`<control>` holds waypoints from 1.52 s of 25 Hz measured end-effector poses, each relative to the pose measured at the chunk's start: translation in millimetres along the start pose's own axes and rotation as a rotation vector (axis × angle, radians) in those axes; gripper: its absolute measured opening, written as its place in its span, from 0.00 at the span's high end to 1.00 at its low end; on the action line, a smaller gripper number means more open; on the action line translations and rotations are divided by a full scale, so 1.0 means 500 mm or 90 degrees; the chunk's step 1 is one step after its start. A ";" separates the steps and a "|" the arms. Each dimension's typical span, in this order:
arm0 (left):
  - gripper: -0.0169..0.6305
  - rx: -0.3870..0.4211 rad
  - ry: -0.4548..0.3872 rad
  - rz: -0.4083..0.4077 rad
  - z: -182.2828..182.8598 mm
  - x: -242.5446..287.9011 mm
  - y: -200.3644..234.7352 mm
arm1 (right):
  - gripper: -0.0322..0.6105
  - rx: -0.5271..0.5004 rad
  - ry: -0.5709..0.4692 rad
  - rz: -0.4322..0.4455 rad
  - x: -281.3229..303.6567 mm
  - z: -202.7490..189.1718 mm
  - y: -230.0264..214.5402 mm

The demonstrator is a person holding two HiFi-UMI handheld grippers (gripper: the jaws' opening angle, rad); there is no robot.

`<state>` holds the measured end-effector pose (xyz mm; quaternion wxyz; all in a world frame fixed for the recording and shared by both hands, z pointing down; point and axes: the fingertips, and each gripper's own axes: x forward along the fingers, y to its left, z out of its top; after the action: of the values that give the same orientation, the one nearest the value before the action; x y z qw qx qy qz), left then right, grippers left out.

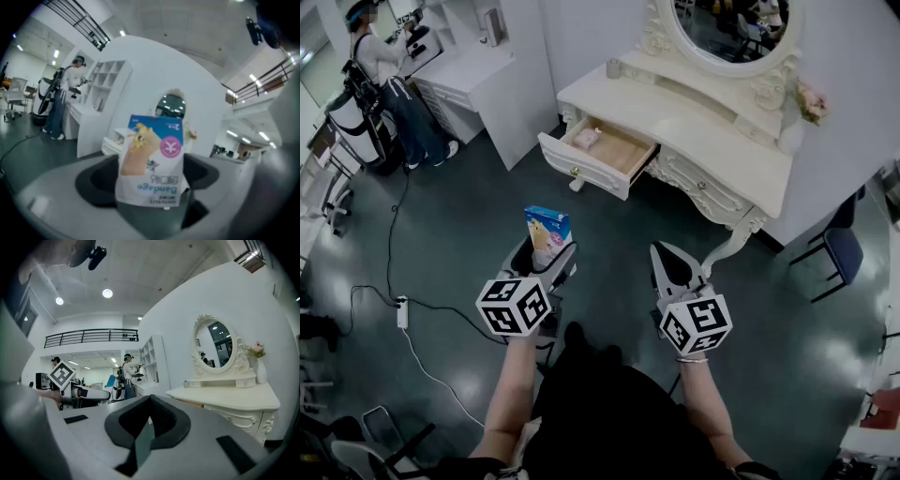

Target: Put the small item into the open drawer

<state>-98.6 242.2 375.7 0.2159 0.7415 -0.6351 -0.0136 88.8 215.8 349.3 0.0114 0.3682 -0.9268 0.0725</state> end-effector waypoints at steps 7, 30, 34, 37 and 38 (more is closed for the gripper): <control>0.31 -0.013 0.000 -0.002 -0.005 0.001 -0.004 | 0.95 0.012 -0.008 0.005 -0.003 0.001 -0.007; 0.34 -0.002 0.010 -0.005 0.065 0.202 0.076 | 0.94 0.056 -0.013 -0.012 0.147 0.001 -0.118; 0.35 -0.005 0.009 -0.019 0.101 0.283 0.112 | 0.94 0.058 -0.007 -0.013 0.235 0.008 -0.154; 0.35 -0.004 0.018 -0.026 0.125 0.343 0.141 | 0.94 0.062 -0.002 -0.015 0.299 0.016 -0.176; 0.35 -0.002 0.022 -0.026 0.133 0.361 0.150 | 0.94 0.063 -0.001 -0.016 0.318 0.020 -0.183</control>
<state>-153.5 43.4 386.6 0.2277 0.7539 -0.6162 -0.0065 35.9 40.1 362.8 -0.0065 0.3803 -0.9173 0.1182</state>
